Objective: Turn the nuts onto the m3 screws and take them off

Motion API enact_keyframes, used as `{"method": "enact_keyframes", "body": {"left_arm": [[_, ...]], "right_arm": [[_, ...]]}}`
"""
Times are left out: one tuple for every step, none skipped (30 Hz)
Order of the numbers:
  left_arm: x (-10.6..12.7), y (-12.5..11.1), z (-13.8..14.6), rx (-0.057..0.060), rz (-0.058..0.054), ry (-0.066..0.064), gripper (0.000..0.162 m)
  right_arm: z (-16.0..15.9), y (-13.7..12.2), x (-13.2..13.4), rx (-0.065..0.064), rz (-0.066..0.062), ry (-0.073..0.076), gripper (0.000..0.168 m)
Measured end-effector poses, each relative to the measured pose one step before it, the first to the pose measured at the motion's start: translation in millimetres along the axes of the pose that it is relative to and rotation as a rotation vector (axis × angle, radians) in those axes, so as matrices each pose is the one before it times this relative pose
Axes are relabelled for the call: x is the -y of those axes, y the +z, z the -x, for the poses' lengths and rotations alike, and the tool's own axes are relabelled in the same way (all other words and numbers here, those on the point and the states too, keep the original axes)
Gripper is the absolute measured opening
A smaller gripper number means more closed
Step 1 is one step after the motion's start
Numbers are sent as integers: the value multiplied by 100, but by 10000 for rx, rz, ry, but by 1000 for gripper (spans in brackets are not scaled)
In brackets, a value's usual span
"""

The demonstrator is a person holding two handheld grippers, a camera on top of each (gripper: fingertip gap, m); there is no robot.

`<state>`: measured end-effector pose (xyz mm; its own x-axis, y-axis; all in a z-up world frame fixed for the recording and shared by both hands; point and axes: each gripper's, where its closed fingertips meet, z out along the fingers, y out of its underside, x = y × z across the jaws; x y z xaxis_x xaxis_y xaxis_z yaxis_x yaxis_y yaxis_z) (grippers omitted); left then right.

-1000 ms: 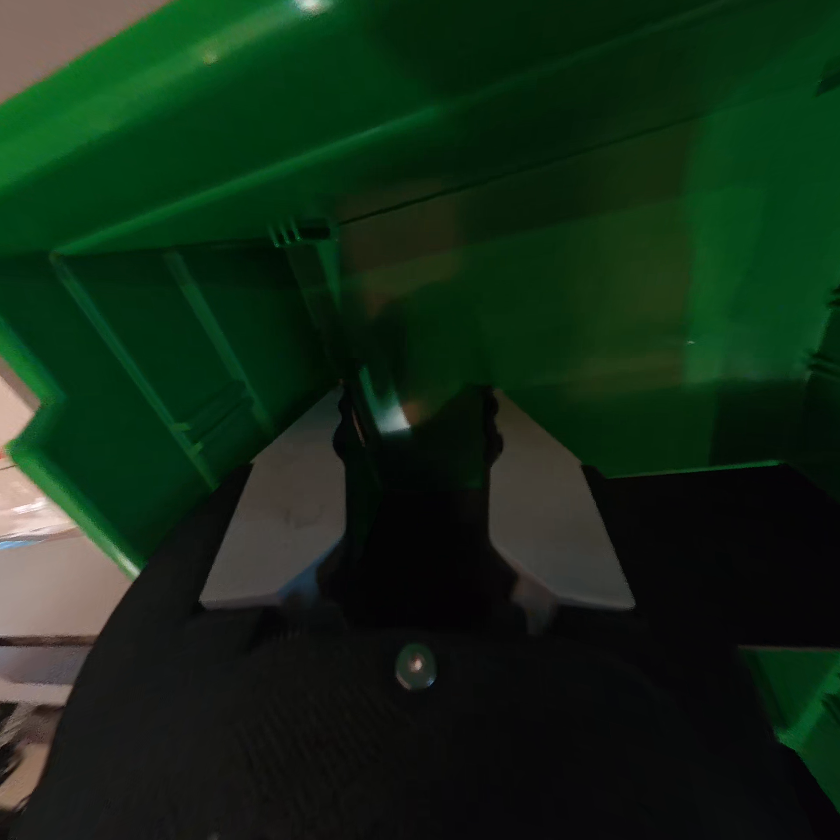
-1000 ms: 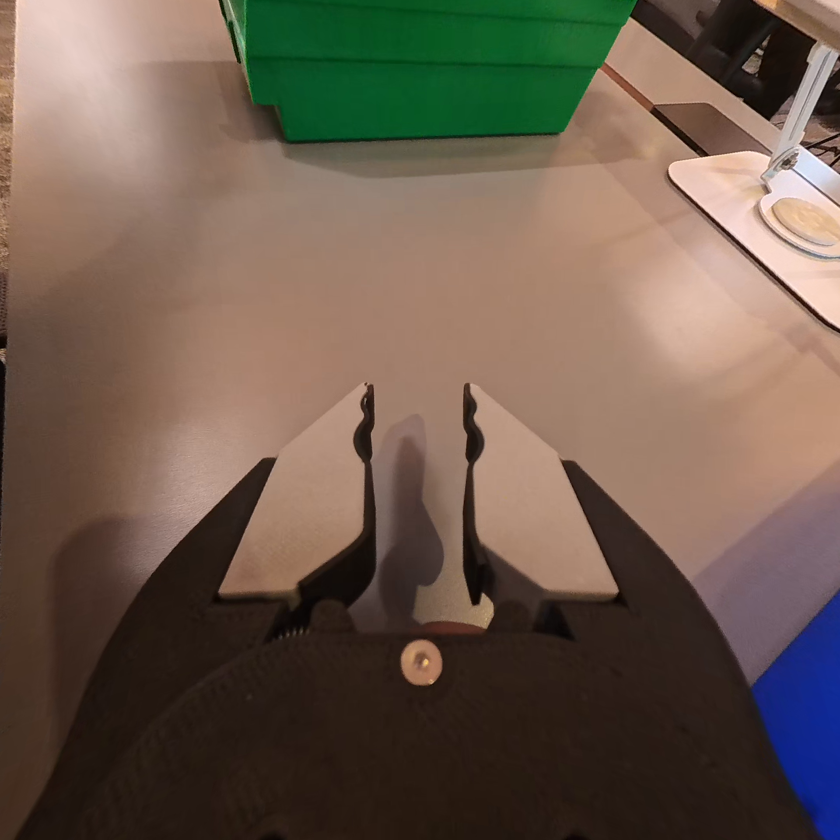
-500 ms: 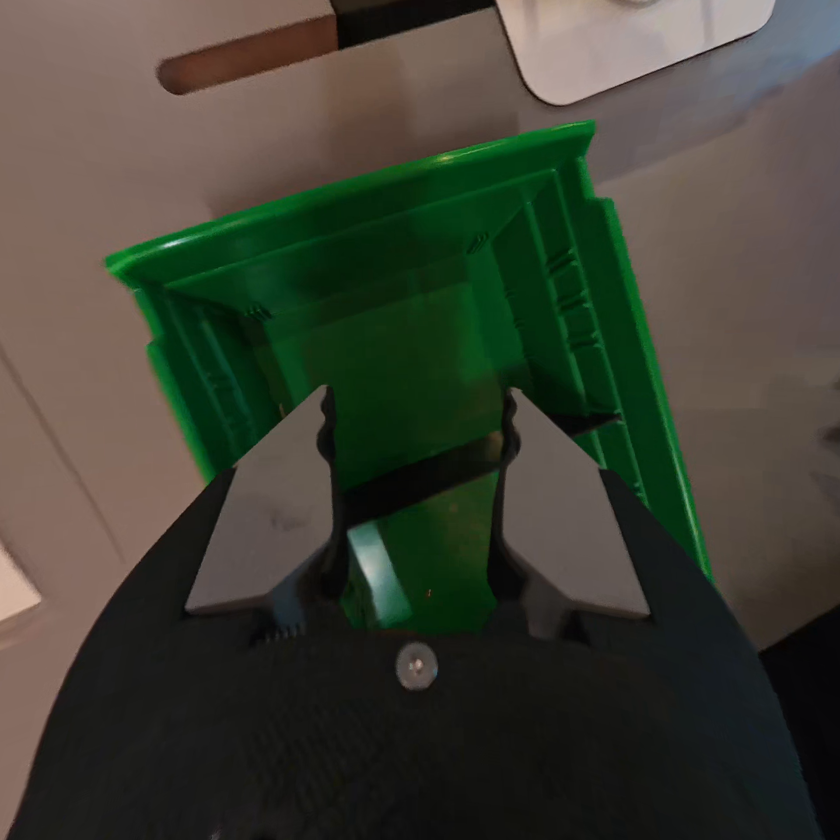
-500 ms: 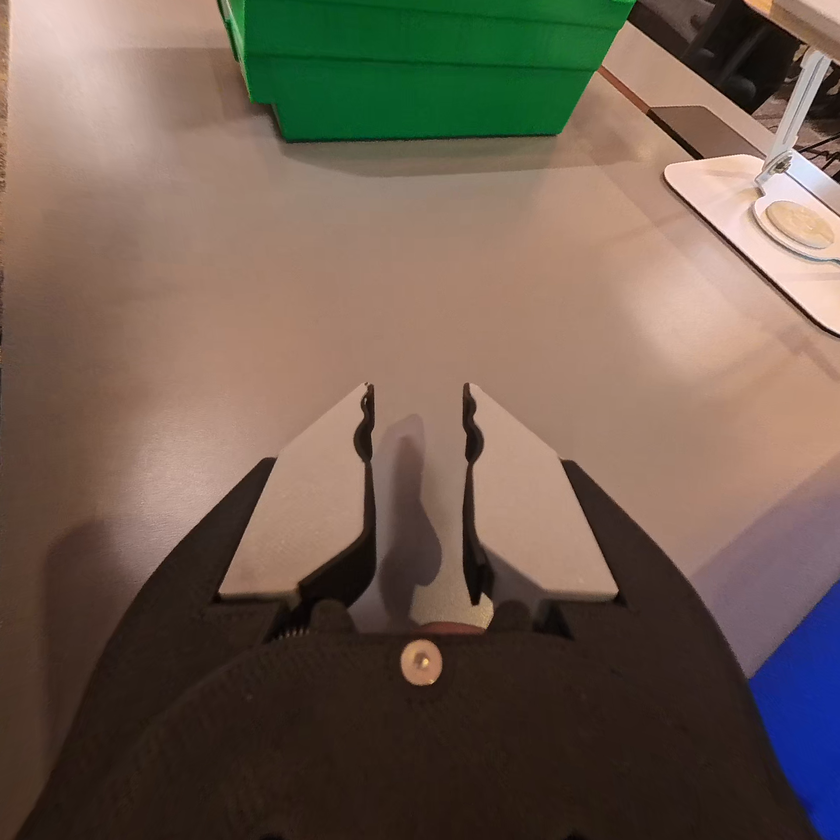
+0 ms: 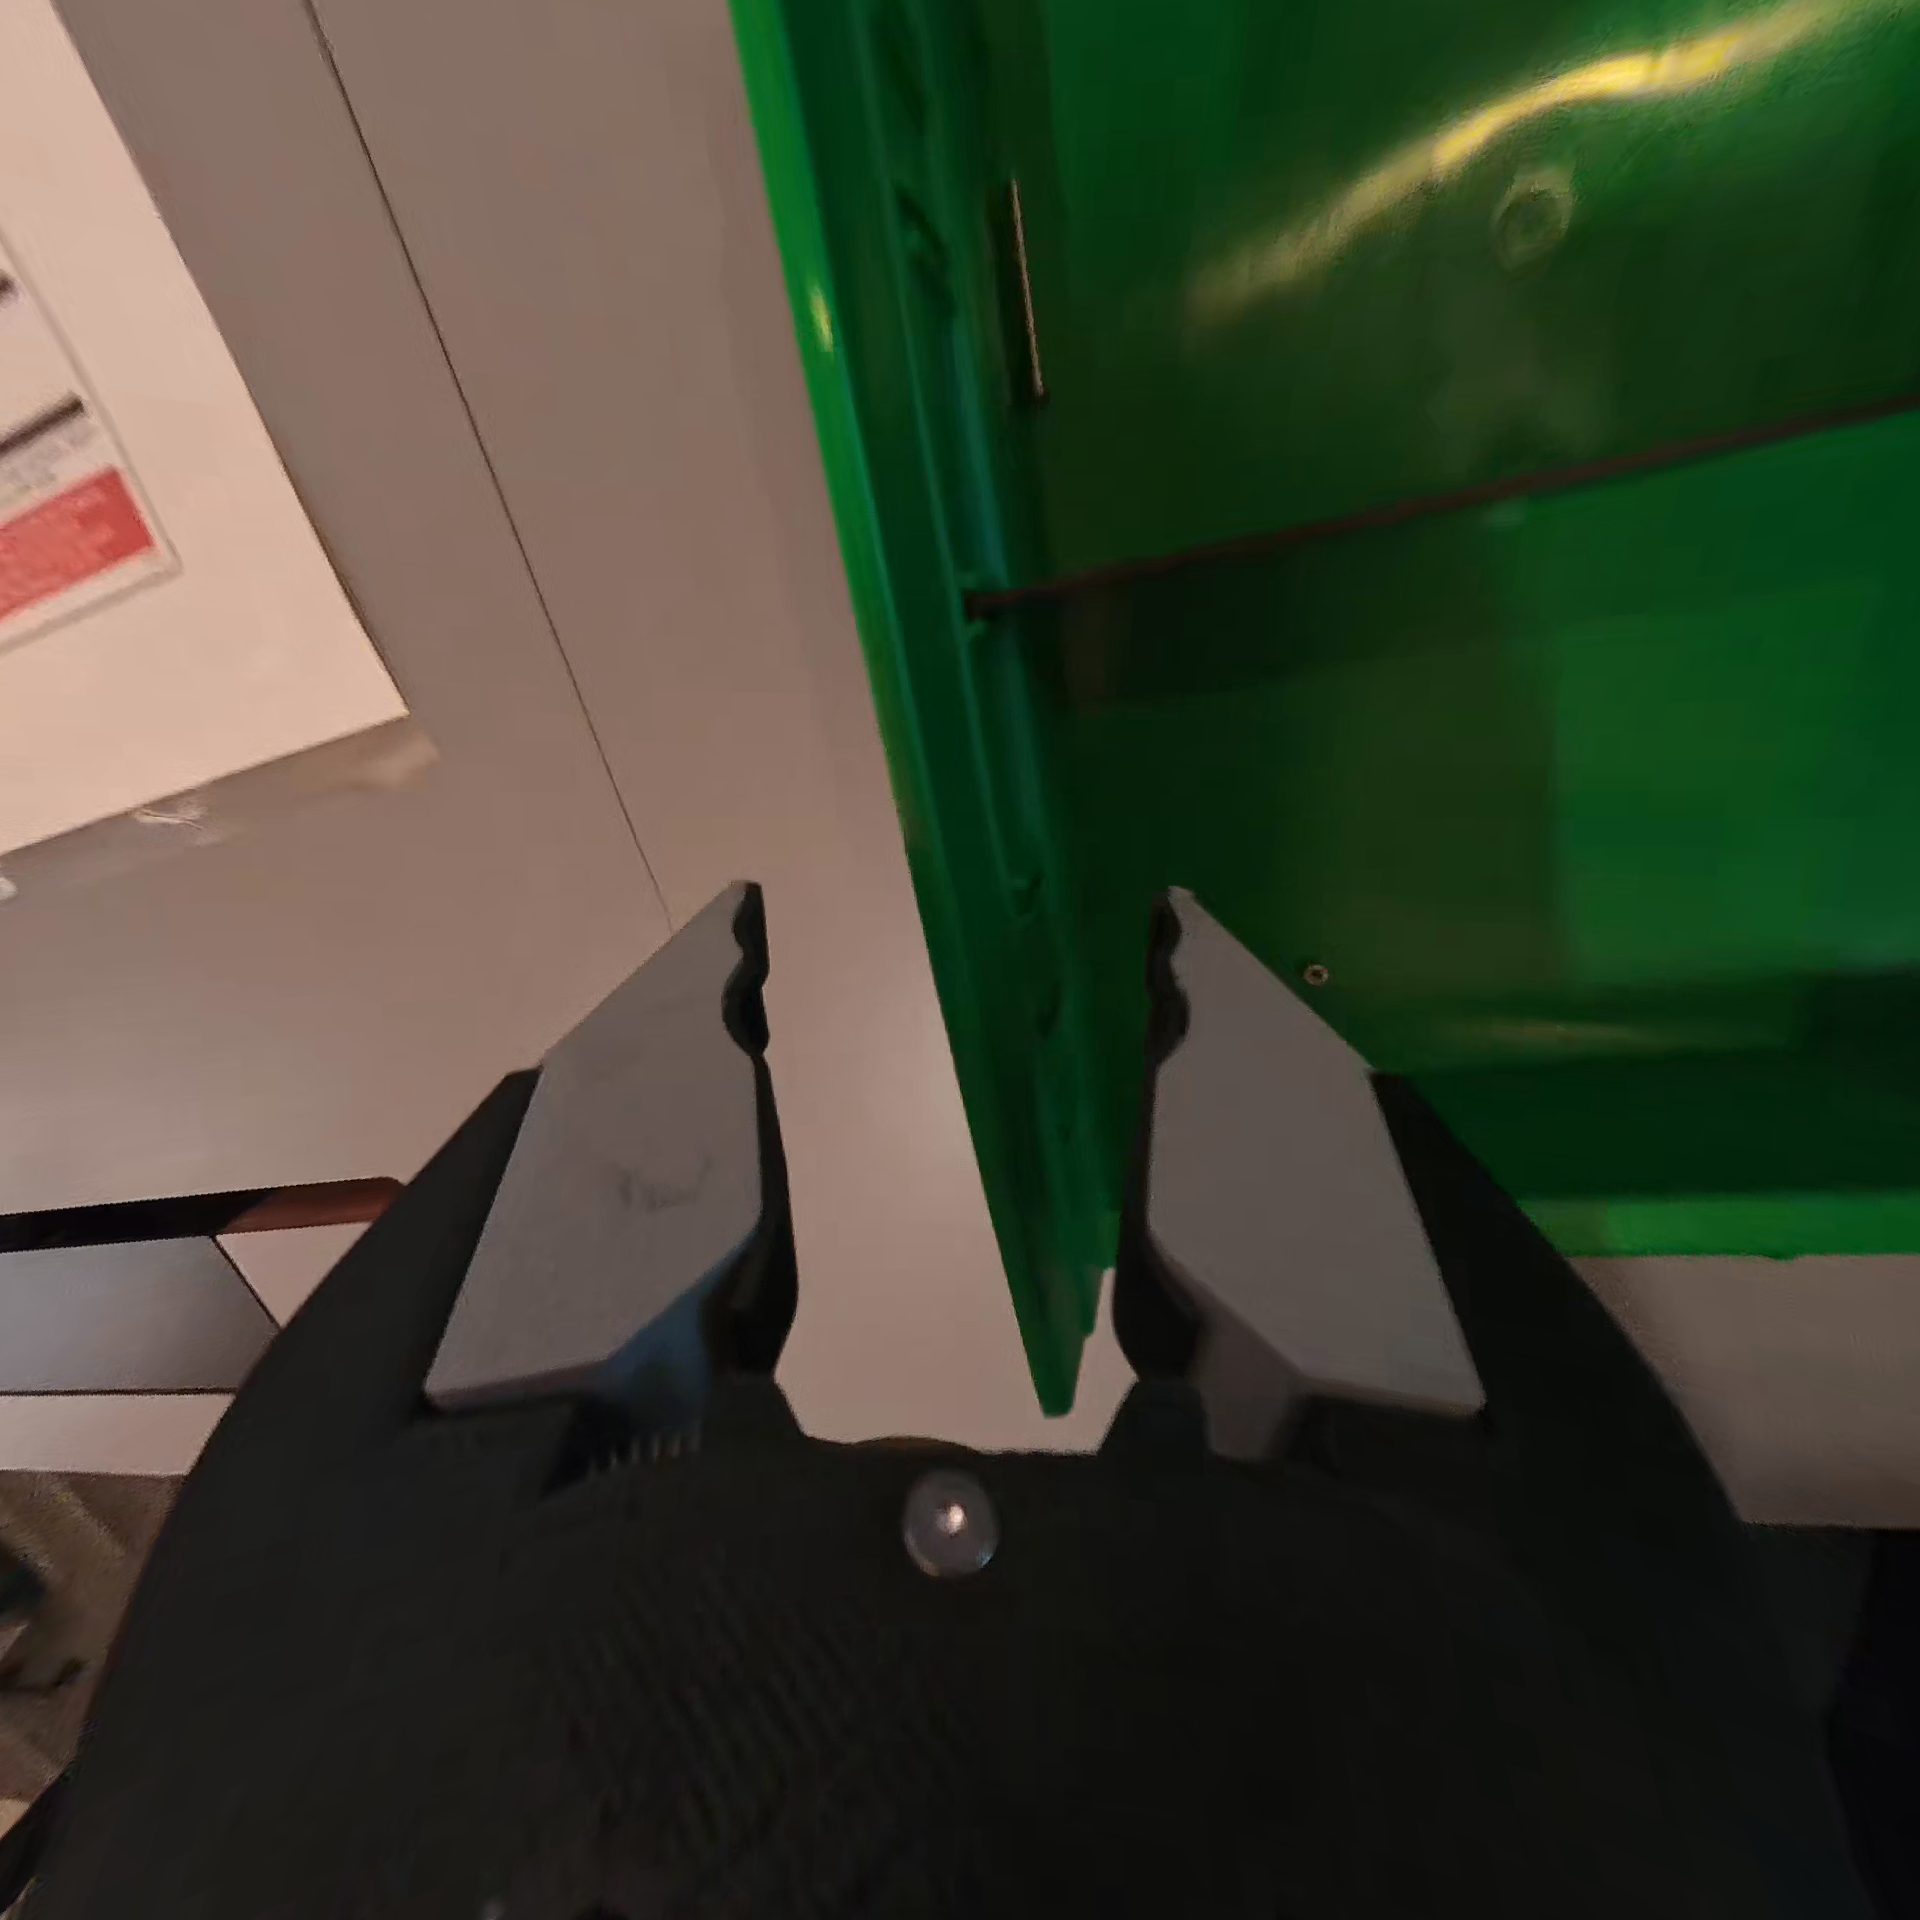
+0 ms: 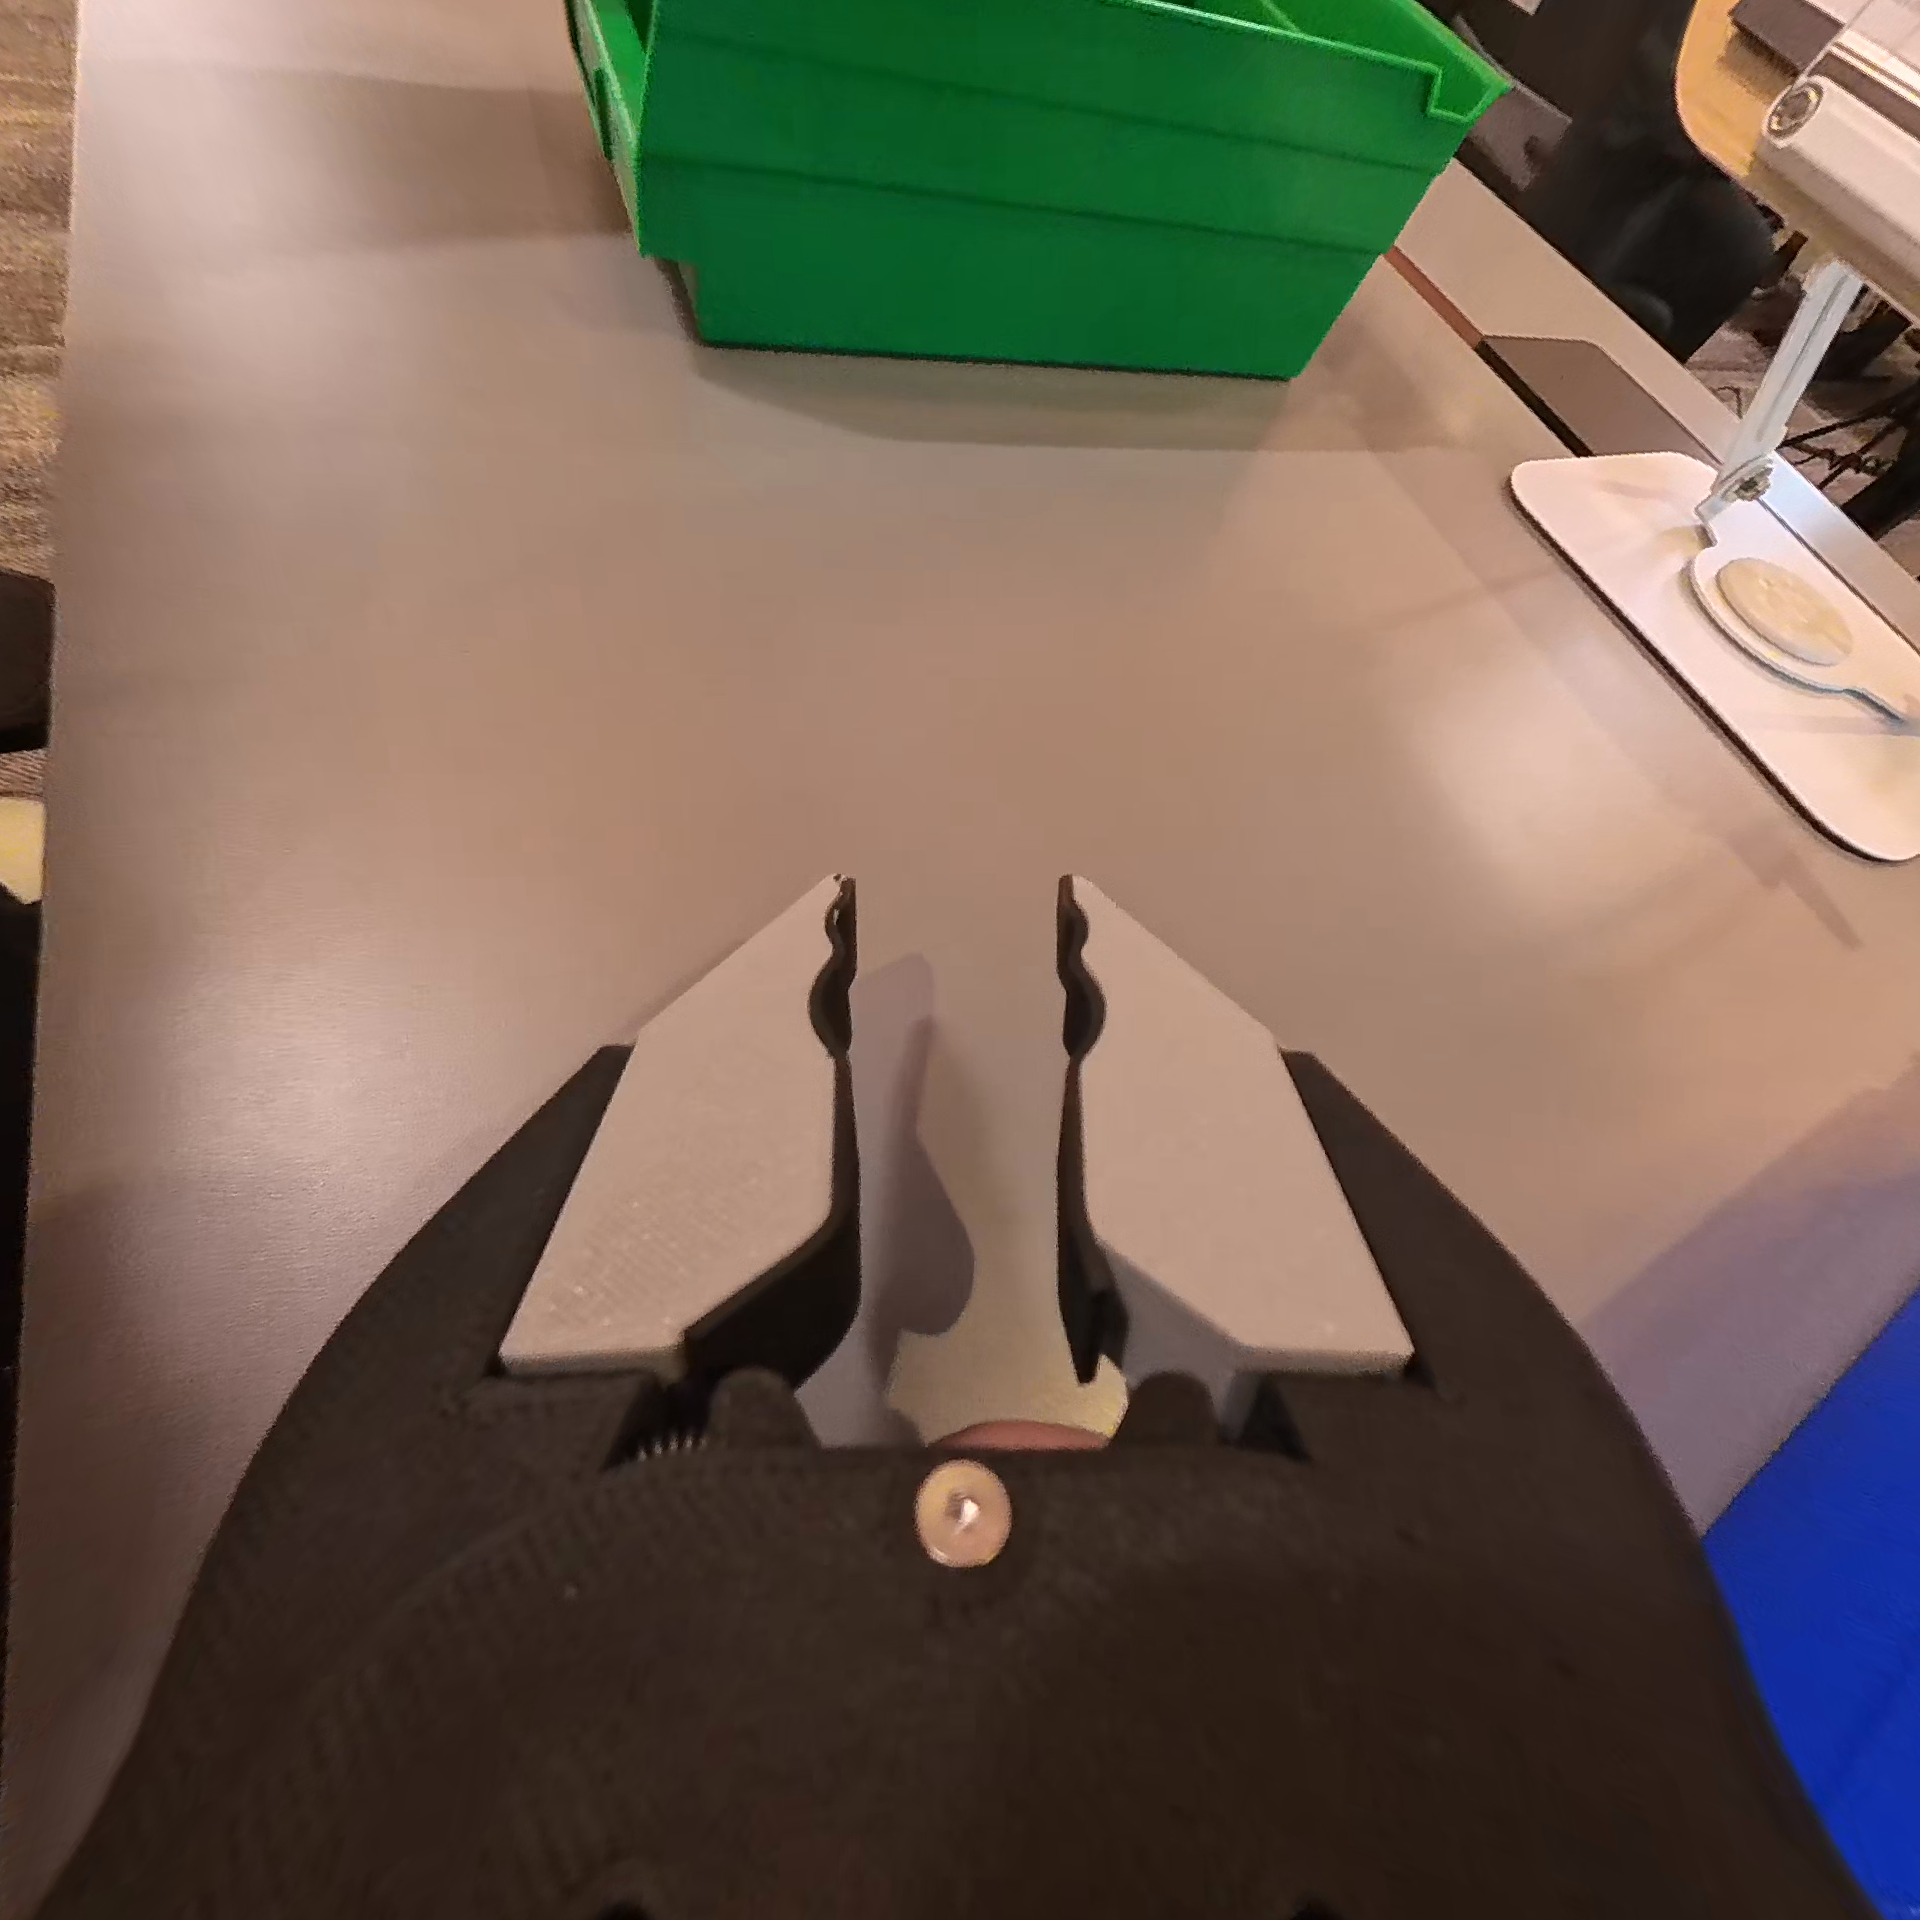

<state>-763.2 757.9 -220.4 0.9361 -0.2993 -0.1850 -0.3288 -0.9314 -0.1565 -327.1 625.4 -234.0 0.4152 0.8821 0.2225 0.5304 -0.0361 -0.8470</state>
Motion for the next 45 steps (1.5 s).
{"method": "enact_keyframes", "body": {"left_arm": [[-472,712,-131,-119,302,113,61],[-397,649,-385,-265,292,293,37],[58,349,-605,-372,47,135,23],[123,-95,8,-61,16,70,21],[48,-279,-228,-202,49,75,17],[138,-515,-283,-277,-38,160,13],[363,-816,-356,-371,-126,141,7],[507,-991,168,-29,-112,74,5],[341,-1041,686,350,140,242,4],[-12,-952,582,257,430,238,4],[-174,-775,348,90,530,214,3],[-105,-578,395,144,507,189,3],[-117,-332,484,255,537,178,4],[-202,-127,362,213,600,79,3],[-87,14,157,137,530,36,3],[-6,88,47,93,430,27,3],[64,86,-61,48,306,25,3],[36,114,-229,-70,244,13,3],[100,159,-403,-205,119,33,3],[209,306,-492,-294,-14,31,3],[323,482,-500,-350,-111,-31,3],[324,667,-495,-394,-139,-62,3],[155,817,-536,-469,-72,-49,3],[58,903,-460,-434,-53,-37,3],[87,916,-308,-364,-115,-75,4],[17,878,-258,-340,-120,-99,5],[-30,769,-200,-263,-125,-75,7],[223,393,-195,-199,-341,-16,4],[212,211,20,26,-355,31,5],[-51,127,-11,29,-208,1,5],[-319,94,3,70,-25,4,10],[-469,-2,124,172,73,17,22],[-473,-170,169,217,70,52,30],[-349,-356,120,193,-21,122,33],[-99,-558,59,171,-158,185,35],[116,-772,77,209,-270,195,36],[344,-956,2,193,-349,199,35],[695,-1087,-146,147,-477,204,33],[1121,-1130,-287,118,-605,219,31],[1379,-993,-306,181,-602,246,39],[1448,-681,-302,241,-489,306,48],[1424,-315,-612,56,-372,287,43],[1659,-36,-1174,-301,-425,176,32],[1632,217,-919,-180,-344,6,31],[1307,350,-467,50,-155,-12,29]], "right_arm": [[33,1,-9,-18,11,-53,36],[20,-3,-8,-16,13,-42,36],[30,-10,7,-2,1,-29,35],[27,-6,7,5,-1,-16,35],[9,-2,-13,6,-1,3,35],[35,0,-18,24,3,18,35],[48,9,18,38,-6,22,35],[78,4,45,46,-20,25,35],[106,16,77,58,-29,20,35],[138,31,59,62,-18,9,35],[130,25,18,49,3,-14,35],[93,17,-10,19,20,-39,35],[32,0,-7,-17,20,-59,35],[-21,-10,-14,-41,19,-62,34],[-51,-27,-1,-46,10,-47,34],[-56,-37,26,-38,-9,-22,34],[-42,-51,46,-17,-22,6,34],[-38,-57,25,-4,-25,25,34],[-26,-38,18,3,-18,27,34],[-18,-48,16,1,-16,16,34],[13,-32,37,8,-20,4,34],[43,-31,57,18,-21,-7,34],[71,-20,68,23,-31,-11,33],[79,-4,46,29,-23,-10,33],[71,21,-6,30,4,-7,33],[73,27,-22,26,12,-4,33],[65,32,-39,27,19,-9,33],[38,36,-39,10,23,-19,33],[14,31,-22,-10,17,-24,33],[-5,26,-13,-9,9,-12,33],[3,25,-15,0,7,0,33],[-36,27,-46,-11,19,6,33],[-70,29,-78,-25,36,7,33],[-68,22,-73,-26,28,4,33],[-73,22,-55,-29,22,7,32],[-92,37,-61,-34,20,12,32],[-68,30,-57,-20,23,20,32],[-55,28,-52,-9,16,24,32],[-45,38,-42,-10,17,17,32],[-58,37,-35,-21,12,6,32],[-40,49,-29,-20,19,0,32],[-38,56,-51,-20,23,-5,31],[-32,63,-66,-18,32,-9,31],[-37,65,-88,-25,46,-10,31],[-32,43,-96,-26,43,-14,31]]}}
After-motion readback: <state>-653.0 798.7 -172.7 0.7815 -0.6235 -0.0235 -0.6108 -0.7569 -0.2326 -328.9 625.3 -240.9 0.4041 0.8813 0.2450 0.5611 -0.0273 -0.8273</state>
